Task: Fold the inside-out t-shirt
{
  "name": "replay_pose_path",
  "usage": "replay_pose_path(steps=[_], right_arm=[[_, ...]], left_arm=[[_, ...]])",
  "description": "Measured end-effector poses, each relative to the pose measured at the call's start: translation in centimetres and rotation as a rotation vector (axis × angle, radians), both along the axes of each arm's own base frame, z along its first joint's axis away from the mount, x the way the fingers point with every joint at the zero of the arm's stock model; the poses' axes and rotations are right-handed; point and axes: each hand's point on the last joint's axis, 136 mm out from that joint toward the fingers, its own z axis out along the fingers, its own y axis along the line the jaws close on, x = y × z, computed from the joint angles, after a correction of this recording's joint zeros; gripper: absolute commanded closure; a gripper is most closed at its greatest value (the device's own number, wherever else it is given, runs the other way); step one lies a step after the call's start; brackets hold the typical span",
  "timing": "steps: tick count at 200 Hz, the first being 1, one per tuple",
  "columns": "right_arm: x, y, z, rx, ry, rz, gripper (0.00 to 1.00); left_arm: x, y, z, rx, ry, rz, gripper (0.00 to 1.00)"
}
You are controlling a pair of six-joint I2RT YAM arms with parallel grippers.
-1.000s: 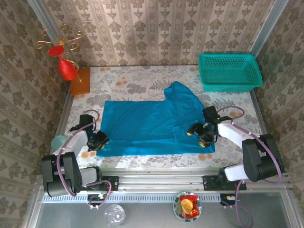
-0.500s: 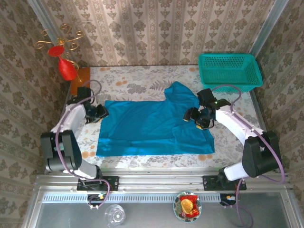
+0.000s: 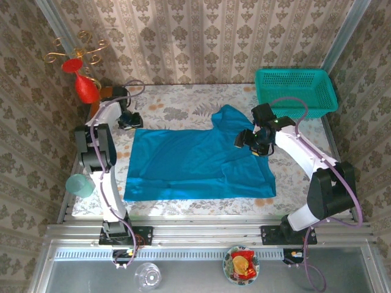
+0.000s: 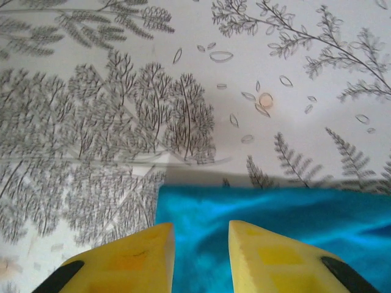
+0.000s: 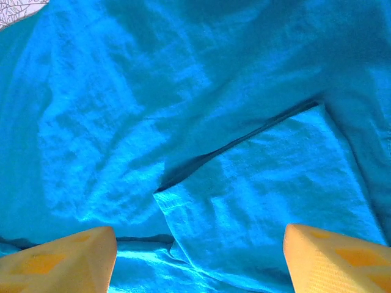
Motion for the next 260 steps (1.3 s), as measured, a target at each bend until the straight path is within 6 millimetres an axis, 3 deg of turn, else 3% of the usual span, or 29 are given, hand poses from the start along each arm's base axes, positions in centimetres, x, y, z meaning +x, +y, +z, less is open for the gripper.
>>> replay_pose_path(steps=[54, 117, 182, 260], right_arm=[[0.6, 0.1, 0.9, -0.006, -0.014, 0.012, 0.26], [0.8, 0.1, 0.2, -0.014, 0.016, 0.012, 0.26], [1.1, 0.2, 0.7, -0.013, 0.010, 0.012, 0.26], [3.2, 0.2, -1.0, -0.061, 0.034, 0.037, 0.27]], left_arm=[[1.2, 0.8, -2.0, 0.022, 0.075, -0.039, 0.71], [0.5, 1.0, -1.4, -0.007, 0.129, -0.063, 0.73], [-0.4, 0.5, -2.8, -0.033, 0.194, -0.081, 0.76], [-0.2, 1.3, -3.0, 0.014, 0.191, -0.076, 0.66]])
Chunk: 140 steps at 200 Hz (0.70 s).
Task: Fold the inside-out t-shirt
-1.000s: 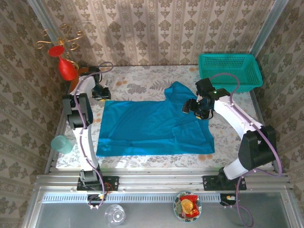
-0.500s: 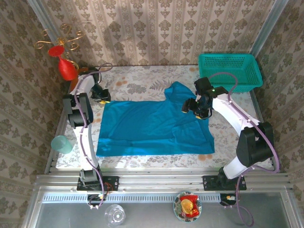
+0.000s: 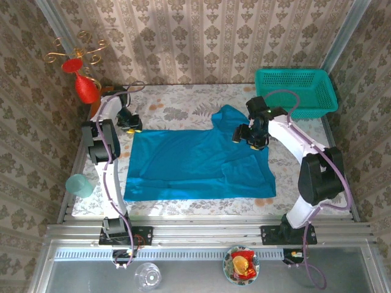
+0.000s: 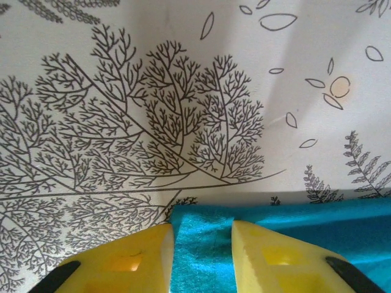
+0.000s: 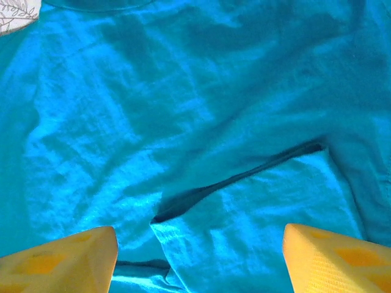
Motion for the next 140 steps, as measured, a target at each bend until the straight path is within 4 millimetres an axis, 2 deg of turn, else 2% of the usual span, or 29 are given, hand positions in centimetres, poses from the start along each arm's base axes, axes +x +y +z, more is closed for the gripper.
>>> replay_pose_path(steps=[140], right_arm=[[0.36, 0.05, 0.09, -0.005, -0.005, 0.010, 0.27]], left_arm=[[0.40, 0.29, -0.04, 0.063, -0.018, -0.011, 0.63]])
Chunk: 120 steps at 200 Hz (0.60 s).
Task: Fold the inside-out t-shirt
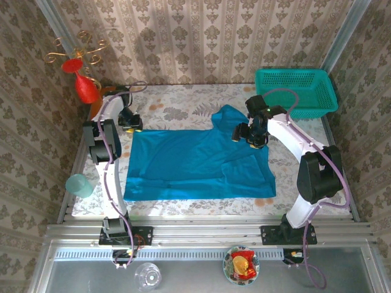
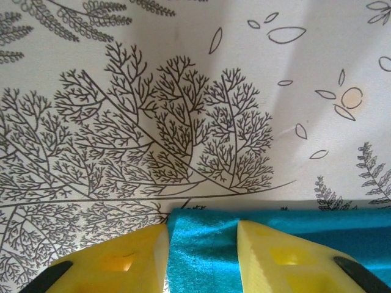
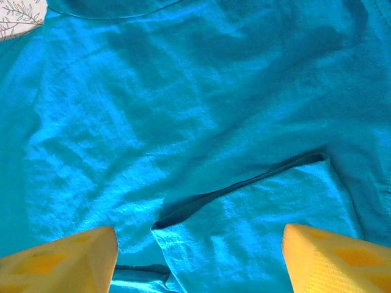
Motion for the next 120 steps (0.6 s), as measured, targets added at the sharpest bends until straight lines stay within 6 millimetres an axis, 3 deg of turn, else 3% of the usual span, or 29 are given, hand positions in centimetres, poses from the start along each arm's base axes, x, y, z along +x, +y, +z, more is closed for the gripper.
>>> replay_pose_path(steps=[75, 120], right_arm=[[-0.02, 0.00, -0.01, 0.000, 0.001, 0.000, 0.27], [-0.02, 0.00, -0.01, 0.000, 0.001, 0.000, 0.27]], left_arm=[[0.47, 0.19, 0.16, 0.008, -0.028, 0.002, 0.70], [0.40, 0.29, 0.02, 0.012, -0.032, 0.001, 0.65]])
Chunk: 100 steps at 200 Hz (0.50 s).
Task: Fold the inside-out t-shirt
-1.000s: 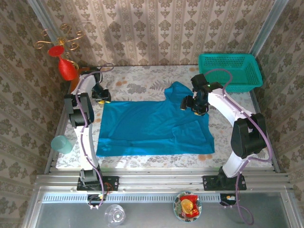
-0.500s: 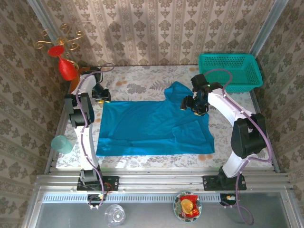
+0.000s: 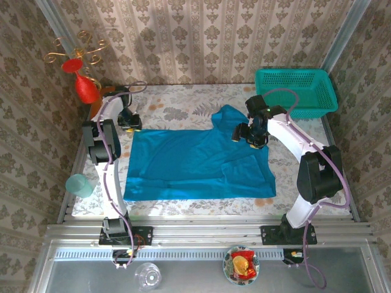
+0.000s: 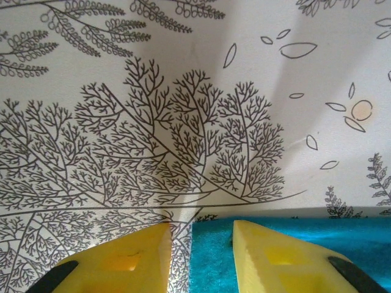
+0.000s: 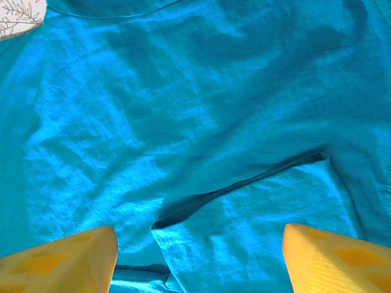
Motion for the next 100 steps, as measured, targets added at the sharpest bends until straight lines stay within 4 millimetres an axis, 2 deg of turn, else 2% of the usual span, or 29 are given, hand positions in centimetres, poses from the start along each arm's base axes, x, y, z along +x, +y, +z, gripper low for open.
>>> replay_pose_path(steps=[46, 100], right_arm=[[0.00, 0.00, 0.00, 0.000, 0.000, 0.000, 0.27], [0.02, -0.06, -0.01, -0.004, -0.002, 0.003, 0.27]], left_arm=[[-0.56, 0.05, -0.03, -0.013, 0.025, 0.003, 0.68], [-0.56, -0.07, -0.10, -0.018, 0.030, -0.009, 0.82]])
